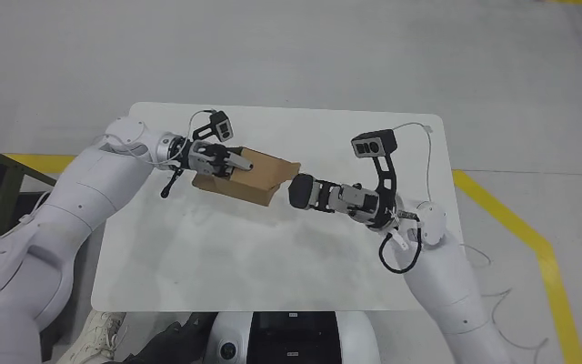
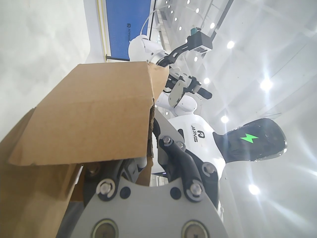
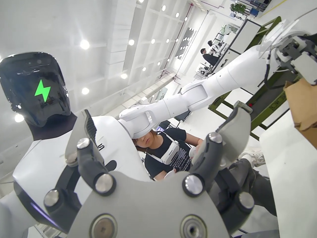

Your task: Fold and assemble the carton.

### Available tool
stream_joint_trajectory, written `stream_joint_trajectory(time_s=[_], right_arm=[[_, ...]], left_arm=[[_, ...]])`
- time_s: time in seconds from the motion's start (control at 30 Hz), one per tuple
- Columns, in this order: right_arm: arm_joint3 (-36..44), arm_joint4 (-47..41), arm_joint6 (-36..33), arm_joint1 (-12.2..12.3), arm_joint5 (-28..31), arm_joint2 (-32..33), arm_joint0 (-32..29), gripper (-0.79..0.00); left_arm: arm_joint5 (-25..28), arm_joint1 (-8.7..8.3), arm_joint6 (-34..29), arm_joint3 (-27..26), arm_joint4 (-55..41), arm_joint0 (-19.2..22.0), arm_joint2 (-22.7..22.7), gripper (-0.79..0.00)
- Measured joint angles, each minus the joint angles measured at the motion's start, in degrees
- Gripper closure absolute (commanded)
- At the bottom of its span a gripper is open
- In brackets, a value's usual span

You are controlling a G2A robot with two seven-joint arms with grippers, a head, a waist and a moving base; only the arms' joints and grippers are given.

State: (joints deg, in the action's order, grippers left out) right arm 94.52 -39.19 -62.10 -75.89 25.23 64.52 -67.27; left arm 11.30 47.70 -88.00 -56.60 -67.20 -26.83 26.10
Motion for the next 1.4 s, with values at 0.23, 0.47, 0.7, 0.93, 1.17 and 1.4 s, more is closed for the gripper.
stream_joint_trajectory(time_s=[0.23,0.47,0.7,0.93,1.17,1.4], right_arm=[[-2.39,2.58,4.26,-0.4,-1.18,-1.77,2.2,-0.785],[-3.64,2.66,5.4,-0.44,-1.2,-1.89,2.64,-0.785],[-4.52,2.87,6.49,-0.38,-1.91,-1.63,2.71,-0.785],[-4.85,3.81,7.81,-0.23,-2.41,-1.12,2.33,-0.785],[-5.11,5.24,9.11,-0.11,-3.29,-1.06,2.04,-0.785],[-5.89,5.86,9.8,-0.13,-3.45,-1.47,2.08,-0.785]], left_arm=[[0.0,0.33,0.0,-0.06,1.68,-0.24,0.87,0.0],[-0.38,0.37,0.0,-0.57,2.22,-0.7,1.71,0.0],[-0.49,0.15,0.0,-1.25,2.38,-1.22,2.57,0.0],[-0.71,-0.07,0.0,-1.9,2.24,-1.7,3.34,0.0],[-1.41,-0.45,0.0,-3.21,0.52,-2.18,4.07,0.0],[-1.95,-0.99,0.0,-4.28,-1.03,-2.65,4.65,0.0]])
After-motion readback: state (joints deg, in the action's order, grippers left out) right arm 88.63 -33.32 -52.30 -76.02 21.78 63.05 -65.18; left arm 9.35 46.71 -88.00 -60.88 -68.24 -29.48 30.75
